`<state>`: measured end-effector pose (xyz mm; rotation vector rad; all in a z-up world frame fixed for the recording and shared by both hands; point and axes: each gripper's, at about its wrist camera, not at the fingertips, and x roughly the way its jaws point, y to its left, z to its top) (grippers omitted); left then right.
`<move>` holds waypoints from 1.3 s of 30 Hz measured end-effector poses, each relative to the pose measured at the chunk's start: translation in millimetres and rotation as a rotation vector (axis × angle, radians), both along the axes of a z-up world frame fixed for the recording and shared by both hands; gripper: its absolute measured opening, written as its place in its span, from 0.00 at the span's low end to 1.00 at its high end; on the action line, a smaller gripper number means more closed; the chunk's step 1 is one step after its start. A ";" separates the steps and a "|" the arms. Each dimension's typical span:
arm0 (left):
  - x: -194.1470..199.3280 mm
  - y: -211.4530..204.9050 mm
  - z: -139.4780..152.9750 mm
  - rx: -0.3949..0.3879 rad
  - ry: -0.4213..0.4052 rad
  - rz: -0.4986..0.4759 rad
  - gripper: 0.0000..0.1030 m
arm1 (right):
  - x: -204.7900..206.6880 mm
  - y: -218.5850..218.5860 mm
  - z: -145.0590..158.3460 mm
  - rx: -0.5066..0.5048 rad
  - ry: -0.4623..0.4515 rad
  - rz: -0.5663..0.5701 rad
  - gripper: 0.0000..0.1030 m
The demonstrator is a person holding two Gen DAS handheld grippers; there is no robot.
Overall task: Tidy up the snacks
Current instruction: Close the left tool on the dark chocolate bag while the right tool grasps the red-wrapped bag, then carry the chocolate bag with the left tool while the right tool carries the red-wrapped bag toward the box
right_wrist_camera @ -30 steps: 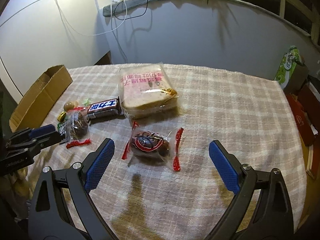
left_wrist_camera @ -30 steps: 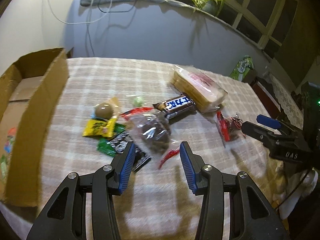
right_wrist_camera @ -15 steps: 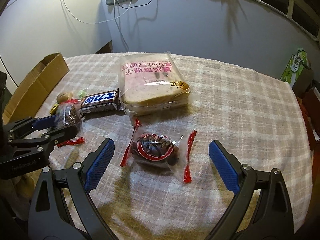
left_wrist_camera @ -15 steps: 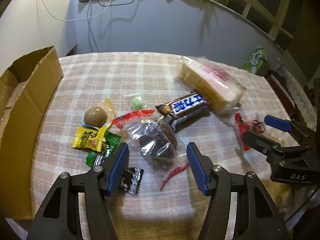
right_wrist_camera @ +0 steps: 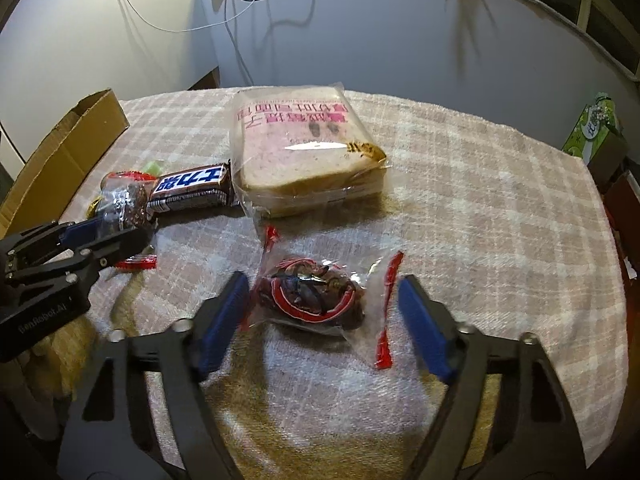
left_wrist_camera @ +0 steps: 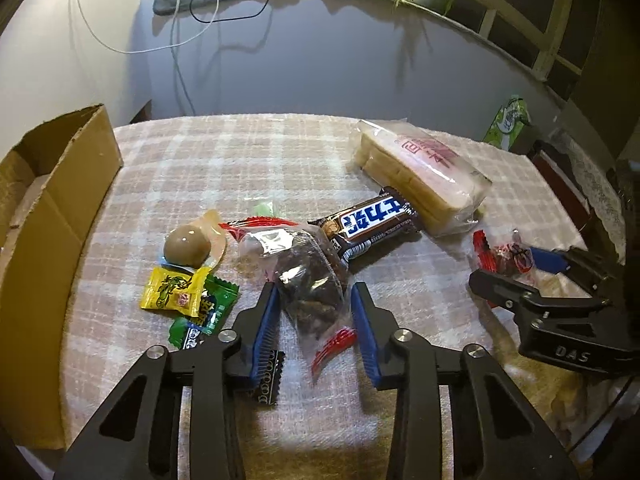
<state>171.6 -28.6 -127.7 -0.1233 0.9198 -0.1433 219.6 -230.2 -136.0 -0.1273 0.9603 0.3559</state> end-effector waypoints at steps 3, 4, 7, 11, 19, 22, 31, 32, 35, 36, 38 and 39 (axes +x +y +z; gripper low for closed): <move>-3.0 8.0 1.4 -0.040 0.003 0.011 0.31 | -0.8 -0.9 0.7 0.009 -0.002 -0.002 0.62; -3.3 9.1 1.4 -0.045 0.002 0.012 0.31 | -1.4 -1.0 0.8 0.012 -0.001 -0.001 0.62; -5.0 13.0 2.1 -0.056 -0.003 0.017 0.30 | -3.7 -3.2 1.8 0.020 -0.004 -0.004 0.58; -9.8 16.8 6.0 -0.077 -0.015 0.024 0.29 | -7.4 -8.1 4.4 0.044 -0.008 -0.017 0.55; -26.7 27.1 25.7 -0.102 -0.064 0.026 0.29 | -21.5 -17.8 23.6 0.077 -0.054 -0.037 0.54; -32.8 29.8 34.6 -0.107 -0.083 0.026 0.29 | -26.4 -18.2 33.2 0.091 -0.071 -0.034 0.54; -54.1 54.8 62.3 -0.127 -0.156 0.062 0.29 | -42.7 6.1 71.3 0.128 -0.148 0.015 0.54; -55.8 58.2 64.4 -0.127 -0.163 0.068 0.29 | -45.3 11.3 76.3 0.131 -0.158 0.025 0.54; -62.9 73.0 72.8 -0.134 -0.184 0.092 0.29 | -47.8 26.6 88.7 0.141 -0.180 0.055 0.54; -64.1 76.5 74.5 -0.134 -0.189 0.098 0.29 | -49.0 32.1 91.9 0.144 -0.186 0.065 0.54; -67.7 85.3 77.4 -0.133 -0.200 0.112 0.29 | -50.1 44.9 98.3 0.148 -0.199 0.088 0.54; -71.5 89.8 78.9 -0.132 -0.206 0.122 0.29 | -49.5 52.1 100.6 0.149 -0.203 0.098 0.54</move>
